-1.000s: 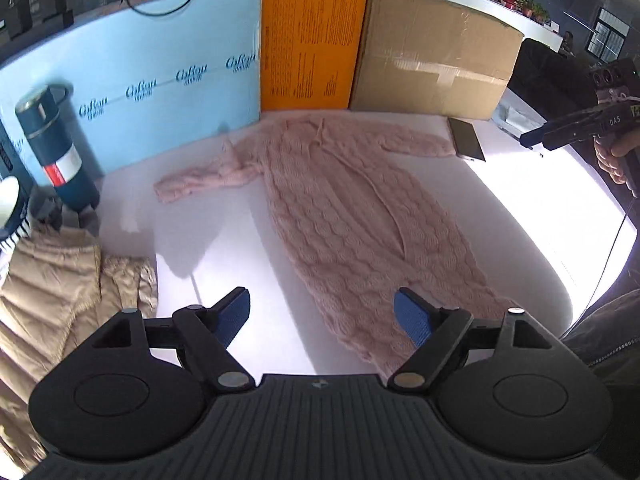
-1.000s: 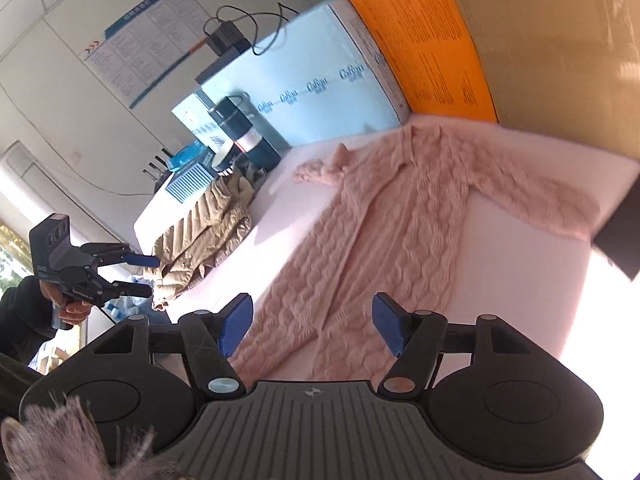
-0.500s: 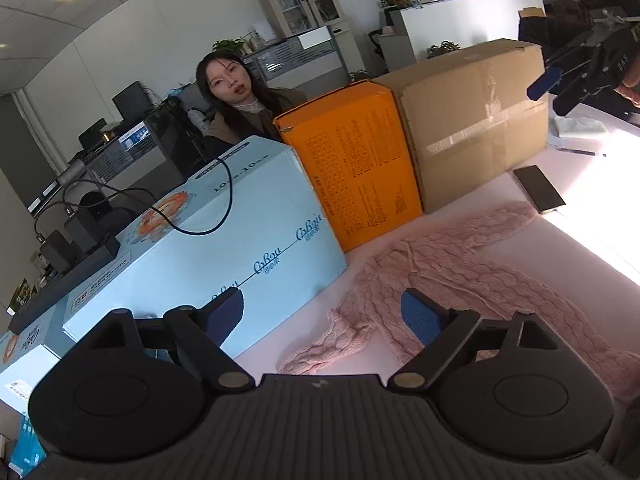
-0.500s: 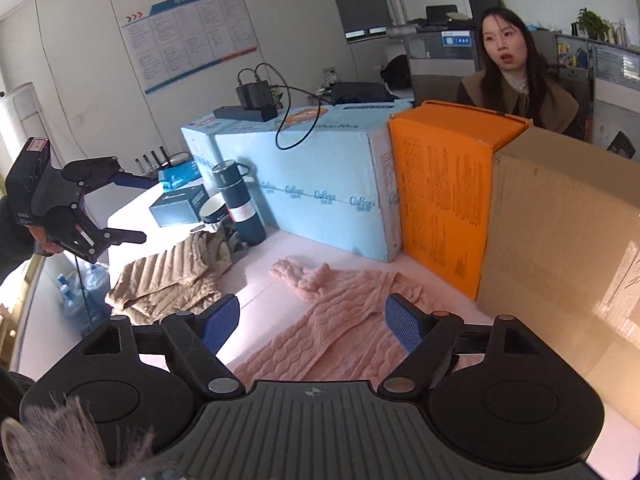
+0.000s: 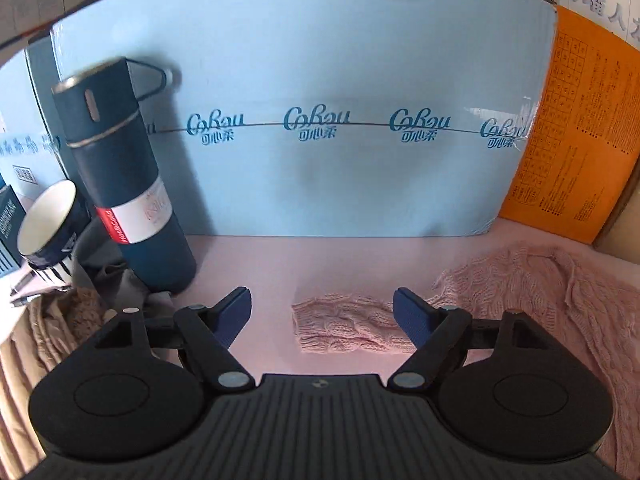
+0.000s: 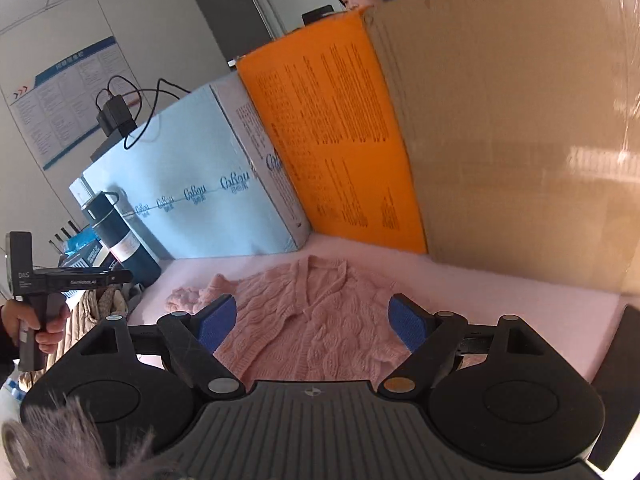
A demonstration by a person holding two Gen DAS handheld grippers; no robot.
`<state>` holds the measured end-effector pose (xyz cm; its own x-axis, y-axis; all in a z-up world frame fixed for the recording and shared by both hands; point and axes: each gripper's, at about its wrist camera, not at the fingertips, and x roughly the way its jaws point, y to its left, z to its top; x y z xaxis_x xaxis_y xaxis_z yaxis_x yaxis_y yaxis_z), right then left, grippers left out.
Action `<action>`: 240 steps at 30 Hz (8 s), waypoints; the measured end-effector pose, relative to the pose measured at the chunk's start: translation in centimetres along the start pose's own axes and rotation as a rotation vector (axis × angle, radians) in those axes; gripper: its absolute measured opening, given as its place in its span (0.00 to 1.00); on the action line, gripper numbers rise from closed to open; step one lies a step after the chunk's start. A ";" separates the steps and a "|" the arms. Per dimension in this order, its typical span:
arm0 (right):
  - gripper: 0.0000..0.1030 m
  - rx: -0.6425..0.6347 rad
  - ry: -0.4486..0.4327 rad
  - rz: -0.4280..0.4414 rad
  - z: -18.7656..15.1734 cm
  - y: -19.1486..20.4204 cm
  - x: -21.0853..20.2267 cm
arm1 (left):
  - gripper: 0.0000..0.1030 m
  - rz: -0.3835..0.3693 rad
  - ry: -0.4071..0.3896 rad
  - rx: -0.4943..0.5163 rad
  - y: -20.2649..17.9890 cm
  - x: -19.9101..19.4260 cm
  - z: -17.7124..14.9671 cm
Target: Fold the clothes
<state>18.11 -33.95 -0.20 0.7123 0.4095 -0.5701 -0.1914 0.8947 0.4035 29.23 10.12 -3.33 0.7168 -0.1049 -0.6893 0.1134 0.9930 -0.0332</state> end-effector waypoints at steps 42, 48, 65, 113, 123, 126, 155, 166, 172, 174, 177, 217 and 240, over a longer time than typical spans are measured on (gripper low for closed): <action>0.91 -0.175 0.171 0.176 -2.4 7.8 22.6 | 0.66 0.246 -0.007 -0.212 2.1 0.7 -5.8; 0.91 -0.119 0.103 0.185 -2.3 7.6 19.4 | 0.77 0.192 -0.037 -0.160 -0.5 0.8 -4.8; 0.92 0.372 -0.121 -0.362 -10.9 -6.4 -0.5 | 0.80 -0.232 -0.035 0.351 -22.9 1.1 -3.5; 0.65 0.442 -0.192 -0.340 -12.0 -8.1 0.3 | 0.90 0.047 0.068 -0.034 -9.0 -1.4 -6.3; 0.75 0.512 -0.292 -0.348 -12.0 -8.1 1.2 | 0.90 -0.030 0.069 -0.033 -10.2 0.1 -3.8; 0.71 0.544 -0.325 -0.364 -11.6 -8.9 1.8 | 0.90 -0.073 0.046 0.086 -14.6 1.4 -2.5; 0.26 -0.487 0.022 0.061 -4.3 8.6 18.4 | 0.96 0.220 0.059 -0.074 -3.9 0.4 -6.9; 0.42 -0.371 -0.138 0.085 -2.8 8.6 13.7 | 0.98 0.201 0.051 -0.171 -1.1 1.3 -5.7; 0.40 -0.222 -0.128 -0.137 -2.7 3.8 12.1 | 0.98 0.219 0.038 -0.154 -1.3 2.9 -4.4; 0.40 -0.207 -0.076 -0.166 -3.1 2.4 13.1 | 0.98 0.216 0.036 -0.156 -1.2 3.4 -4.3; 0.41 -0.220 -0.013 -0.194 -4.2 1.0 15.0 | 0.98 0.189 0.054 -0.174 -0.7 4.0 -4.7; 0.70 -0.131 -0.191 -0.139 -7.2 3.4 8.1 | 0.10 -0.296 -0.108 -0.279 -11.8 -0.1 0.1; 0.70 0.045 -0.207 -0.137 -7.2 -1.1 5.8 | 0.70 -0.207 -0.130 0.099 -16.5 0.7 -3.2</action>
<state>17.60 -31.27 -9.05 0.8533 0.2352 -0.4653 -0.0564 0.9289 0.3661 25.70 -6.19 -5.59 0.7530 -0.3174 -0.5765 0.3289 0.9403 -0.0881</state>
